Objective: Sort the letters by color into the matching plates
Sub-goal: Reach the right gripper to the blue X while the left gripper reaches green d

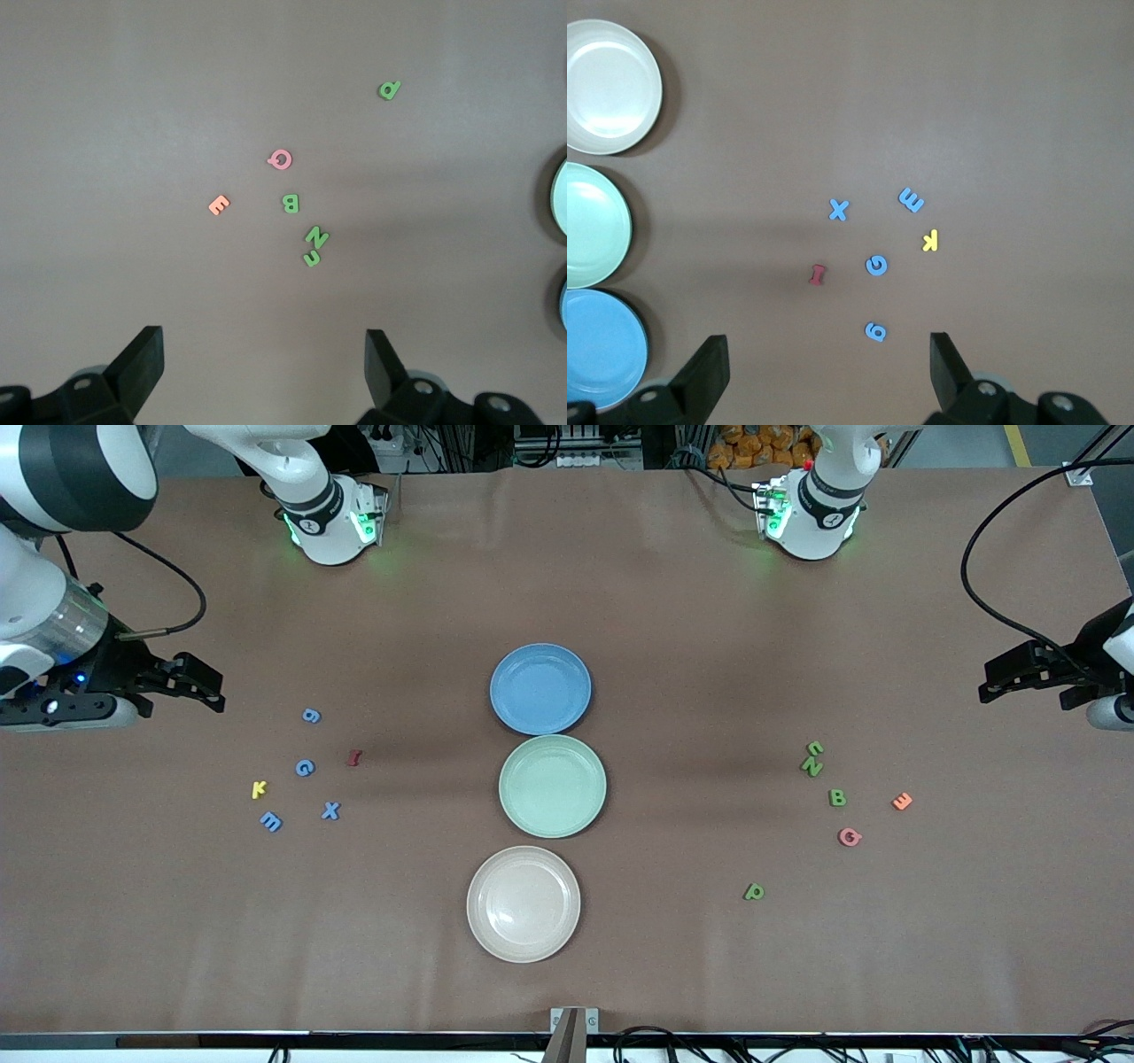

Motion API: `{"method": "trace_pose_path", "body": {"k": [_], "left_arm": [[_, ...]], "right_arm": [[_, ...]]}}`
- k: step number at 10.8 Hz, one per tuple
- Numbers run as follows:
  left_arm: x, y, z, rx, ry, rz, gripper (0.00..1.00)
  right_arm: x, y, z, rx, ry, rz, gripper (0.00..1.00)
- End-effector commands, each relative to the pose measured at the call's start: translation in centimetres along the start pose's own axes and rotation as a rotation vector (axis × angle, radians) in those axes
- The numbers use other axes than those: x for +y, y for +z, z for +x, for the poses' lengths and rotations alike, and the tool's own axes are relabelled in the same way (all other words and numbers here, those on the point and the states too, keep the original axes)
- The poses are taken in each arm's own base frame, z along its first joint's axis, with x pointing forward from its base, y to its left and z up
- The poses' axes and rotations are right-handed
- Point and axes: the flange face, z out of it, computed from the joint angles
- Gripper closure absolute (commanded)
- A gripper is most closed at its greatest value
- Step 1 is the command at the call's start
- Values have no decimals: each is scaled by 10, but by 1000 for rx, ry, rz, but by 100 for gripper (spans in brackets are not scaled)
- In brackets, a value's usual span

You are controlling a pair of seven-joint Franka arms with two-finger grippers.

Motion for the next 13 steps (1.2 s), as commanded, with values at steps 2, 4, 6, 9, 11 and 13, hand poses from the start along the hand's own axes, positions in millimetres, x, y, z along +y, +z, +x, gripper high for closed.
{"method": "trace_pose_path", "body": {"k": [2, 4, 6, 9, 11, 13], "left_arm": [[-14, -10, -4, 23, 29, -8, 0], [-16, -10, -5, 24, 26, -12, 0], [-16, -7, -2, 23, 25, -17, 0], [-33, 3, 2, 22, -53, -8, 0], [-63, -2, -6, 25, -124, -16, 0], [-55, 32, 0, -35, -199, -23, 0]], "right_arm": [[0, -22, -2, 8, 5, -1, 0], [-1, -22, -2, 8, 2, -1, 0], [-2, -14, -2, -3, 0, 0, 0], [-3, 46, 4, -11, -3, 0, 0], [-7, 114, 6, 14, 2, 4, 0], [-7, 177, 5, 29, 2, 8, 0]]}}
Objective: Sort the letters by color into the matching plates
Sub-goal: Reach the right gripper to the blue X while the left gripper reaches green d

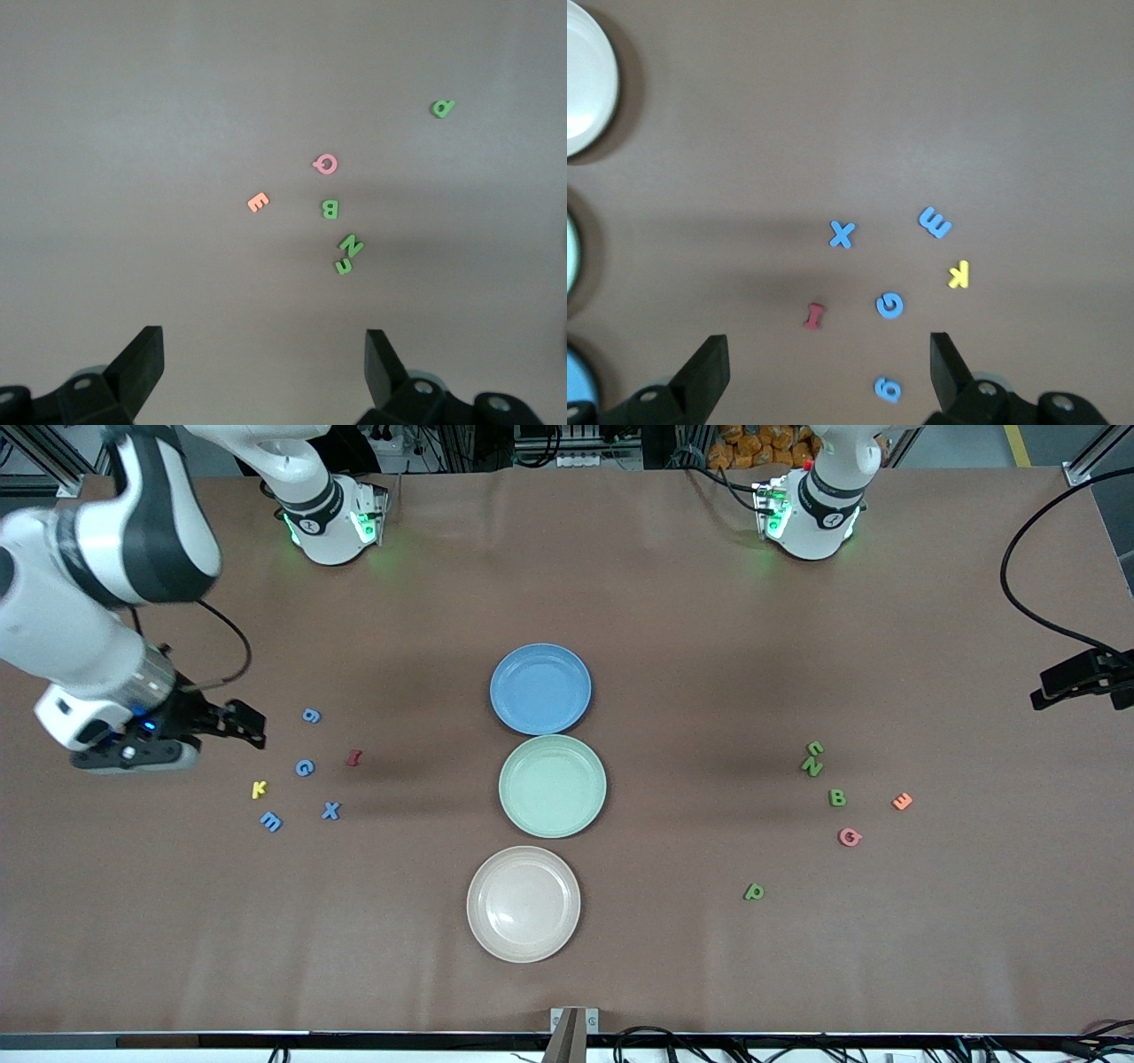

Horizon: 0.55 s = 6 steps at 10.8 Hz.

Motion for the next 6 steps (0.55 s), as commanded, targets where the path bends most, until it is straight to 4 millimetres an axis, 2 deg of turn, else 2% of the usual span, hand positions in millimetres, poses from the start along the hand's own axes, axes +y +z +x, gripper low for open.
{"method": "trace_pose_path", "body": {"k": [1, 3, 5, 6], "left_arm": [[15, 53, 14, -73, -80, -23, 0], [61, 80, 21, -80, -93, -16, 0], [83, 103, 23, -40, -161, -12, 0], [86, 111, 25, -47, -203, -6, 0]], "right_arm": [[-5, 89, -9, 35, 5, 5, 0], [-4, 141, -10, 59, 16, 11, 1], [-4, 170, -10, 41, 58, 13, 10], [-14, 186, -11, 45, 65, 14, 11]]}}
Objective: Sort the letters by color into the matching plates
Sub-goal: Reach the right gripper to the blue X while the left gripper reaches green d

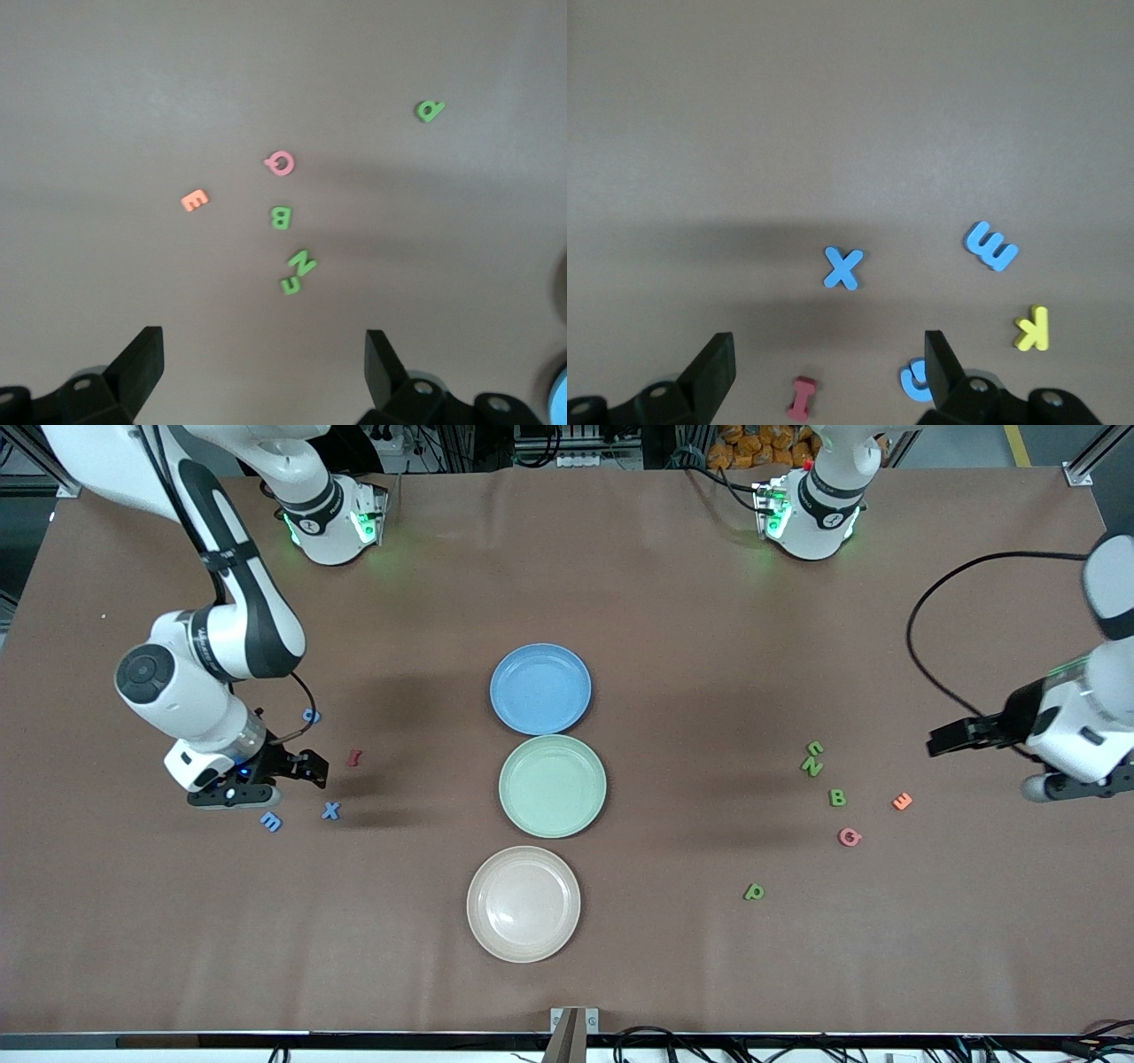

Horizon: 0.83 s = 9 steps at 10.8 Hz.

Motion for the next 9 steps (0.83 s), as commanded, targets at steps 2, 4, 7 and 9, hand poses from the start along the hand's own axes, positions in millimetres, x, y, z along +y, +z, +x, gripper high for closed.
{"method": "trace_pose_path", "body": {"k": [2, 4, 7, 9], "left_arm": [[11, 44, 11, -2, -94, -2, 0], [46, 100, 24, -19, -65, 2, 0], [90, 169, 41, 65, -18, 158, 0], [131, 207, 47, 128, 127, 171, 0]], "right_arm": [[-12, 56, -1, 26, 44, 6, 17], [-8, 79, -3, 28, 44, 2, 20], [1, 90, -3, 21, 6, -33, 25], [1, 95, 1, 21, 6, -34, 32]]}}
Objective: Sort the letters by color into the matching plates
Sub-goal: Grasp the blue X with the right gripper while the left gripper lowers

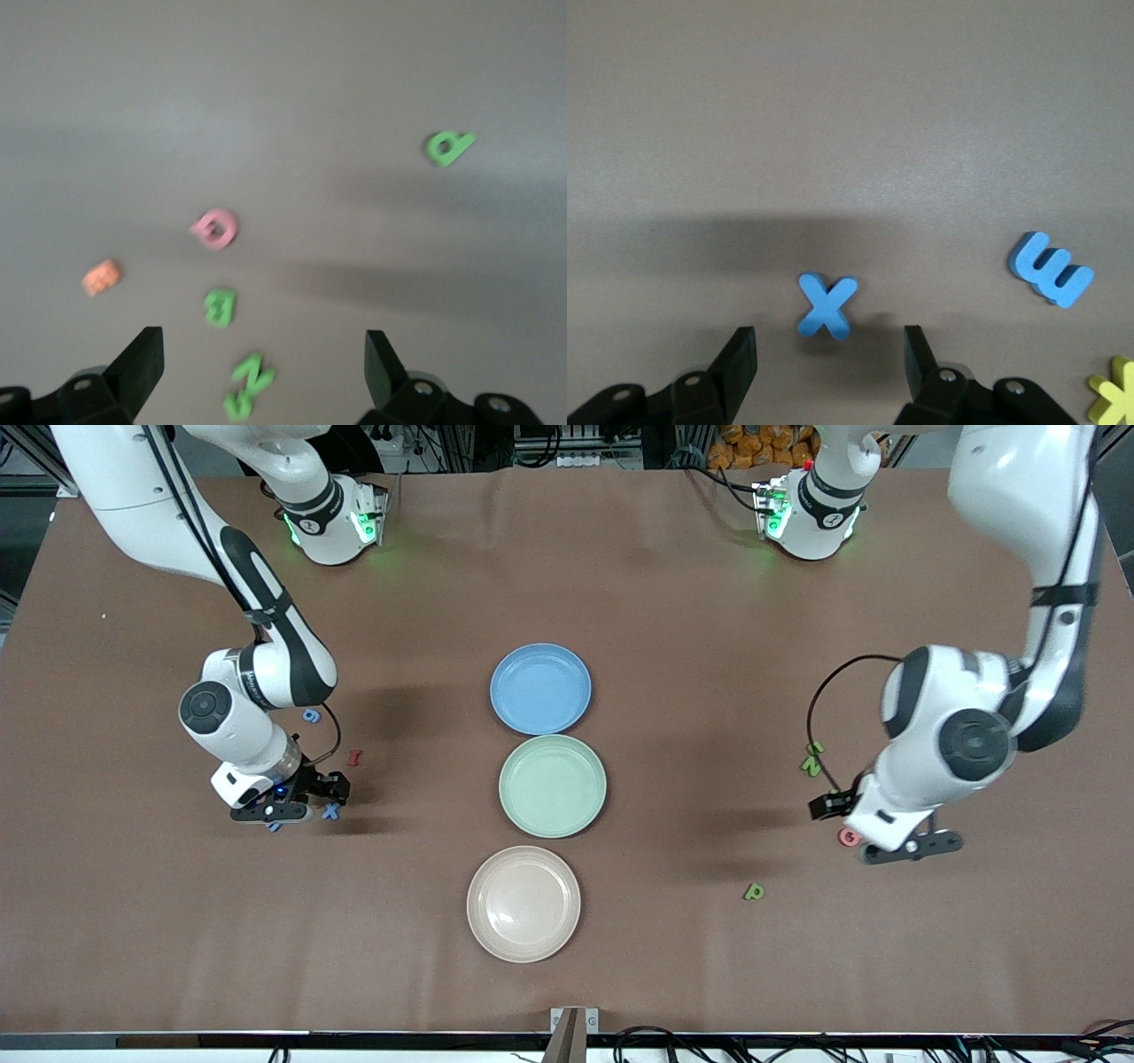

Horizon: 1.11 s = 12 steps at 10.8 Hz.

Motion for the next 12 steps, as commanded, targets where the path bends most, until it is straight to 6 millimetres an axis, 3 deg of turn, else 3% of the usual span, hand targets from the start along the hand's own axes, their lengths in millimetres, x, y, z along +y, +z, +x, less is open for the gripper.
{"method": "trace_pose_path", "body": {"k": [1, 3, 5, 7, 8, 9, 10, 12], "left_arm": [[38, 28, 9, 59, 183, 31, 0], [38, 28, 9, 55, 361, 33, 0], [40, 29, 9, 49, 414, 14, 0], [36, 21, 9, 38, 528, -85, 0], [37, 20, 7, 24, 553, -102, 0], [52, 27, 1, 13, 576, -103, 0], [63, 52, -3, -19, 597, -134, 0], [85, 56, -5, -1, 629, -245, 0]], "right_arm": [[0, 9, 10, 6, -1, -12, 33], [-3, 16, 14, 6, 1, -10, 38], [-5, 23, 15, 0, 12, -11, 40], [-6, 27, 14, -5, 11, -10, 48], [-10, 28, 15, -5, 5, -9, 56], [-10, 28, 15, -5, 5, -9, 69], [-11, 27, 15, -3, 3, -9, 87], [-13, 20, 18, 6, 3, -9, 98]]}}
